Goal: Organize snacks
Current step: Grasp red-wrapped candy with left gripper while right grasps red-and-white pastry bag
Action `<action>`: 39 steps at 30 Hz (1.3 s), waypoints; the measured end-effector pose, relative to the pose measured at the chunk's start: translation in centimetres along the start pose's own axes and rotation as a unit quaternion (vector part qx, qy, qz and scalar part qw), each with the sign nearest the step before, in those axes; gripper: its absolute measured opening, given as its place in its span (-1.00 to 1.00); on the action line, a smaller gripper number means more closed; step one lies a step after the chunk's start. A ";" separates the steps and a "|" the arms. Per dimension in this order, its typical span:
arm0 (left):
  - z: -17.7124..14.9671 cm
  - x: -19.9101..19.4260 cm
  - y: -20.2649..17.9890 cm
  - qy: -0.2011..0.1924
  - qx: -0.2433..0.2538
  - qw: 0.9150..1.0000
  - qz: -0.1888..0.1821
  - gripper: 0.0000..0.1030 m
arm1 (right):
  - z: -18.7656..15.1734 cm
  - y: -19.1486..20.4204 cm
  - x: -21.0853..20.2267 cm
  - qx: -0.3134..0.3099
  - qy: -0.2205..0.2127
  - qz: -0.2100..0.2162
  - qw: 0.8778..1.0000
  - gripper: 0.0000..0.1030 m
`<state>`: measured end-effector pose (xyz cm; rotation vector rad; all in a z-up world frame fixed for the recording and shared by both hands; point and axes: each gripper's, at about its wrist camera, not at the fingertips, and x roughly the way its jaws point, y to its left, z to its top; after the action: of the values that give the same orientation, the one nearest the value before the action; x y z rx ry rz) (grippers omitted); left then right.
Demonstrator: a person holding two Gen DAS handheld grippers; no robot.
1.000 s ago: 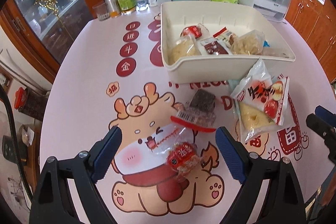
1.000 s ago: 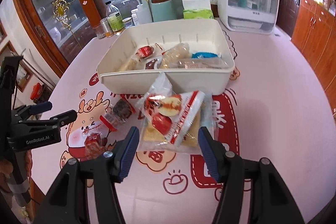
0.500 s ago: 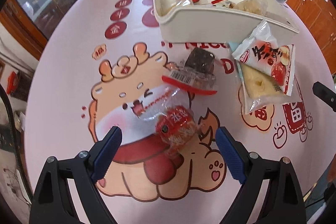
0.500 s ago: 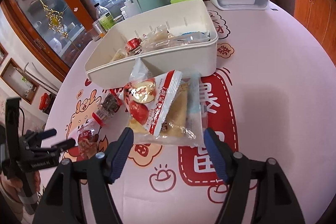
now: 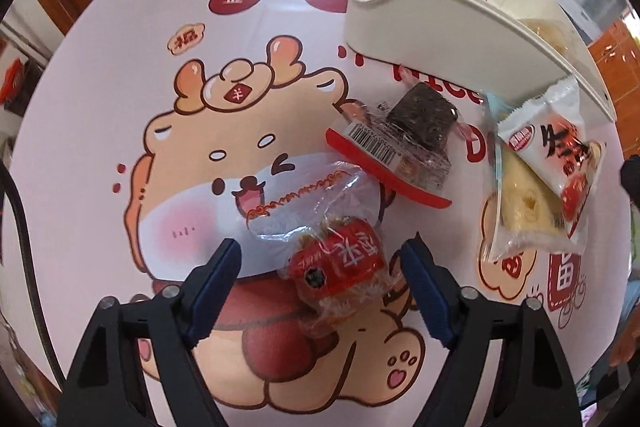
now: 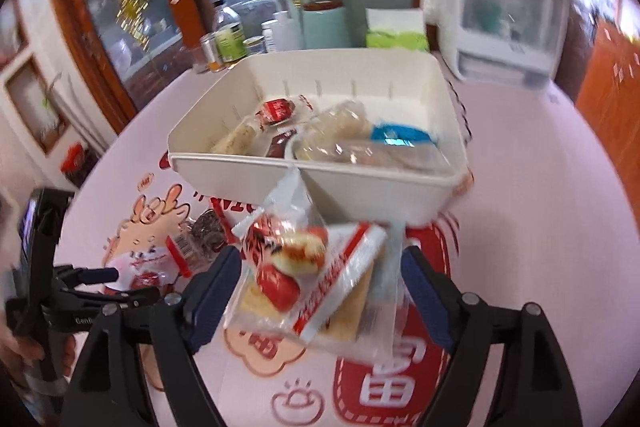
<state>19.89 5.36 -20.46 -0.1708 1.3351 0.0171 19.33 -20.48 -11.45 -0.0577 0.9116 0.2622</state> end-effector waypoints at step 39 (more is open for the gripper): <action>-0.7 1.1 -0.1 -0.002 0.041 0.999 -0.003 0.00 | -2.1 9.1 5.0 -0.284 -0.026 -0.165 0.944 0.40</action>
<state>19.48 5.06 -21.65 -0.1055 1.3291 -0.0434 18.34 -11.07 -16.14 -0.7293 0.7361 0.2044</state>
